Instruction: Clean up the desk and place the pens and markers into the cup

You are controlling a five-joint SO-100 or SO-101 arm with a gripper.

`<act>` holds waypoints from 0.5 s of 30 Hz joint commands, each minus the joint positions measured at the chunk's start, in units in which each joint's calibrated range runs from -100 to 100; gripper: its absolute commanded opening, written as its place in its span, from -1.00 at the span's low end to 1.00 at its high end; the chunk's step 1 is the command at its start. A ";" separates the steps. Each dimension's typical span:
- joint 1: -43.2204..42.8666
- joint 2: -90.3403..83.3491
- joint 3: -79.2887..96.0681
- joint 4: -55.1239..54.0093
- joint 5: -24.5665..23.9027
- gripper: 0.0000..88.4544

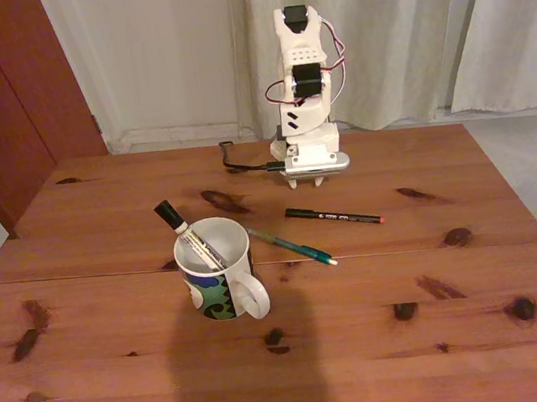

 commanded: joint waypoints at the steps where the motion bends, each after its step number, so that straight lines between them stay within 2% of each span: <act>1: 0.85 -0.10 -2.86 -0.96 -1.40 -0.62; 3: 1.09 -0.26 -2.86 -0.96 -1.87 -0.62; 7: 1.17 -0.18 -2.86 -0.96 -5.80 -0.62; 15: 1.74 -0.10 -2.77 -0.96 -8.89 -0.62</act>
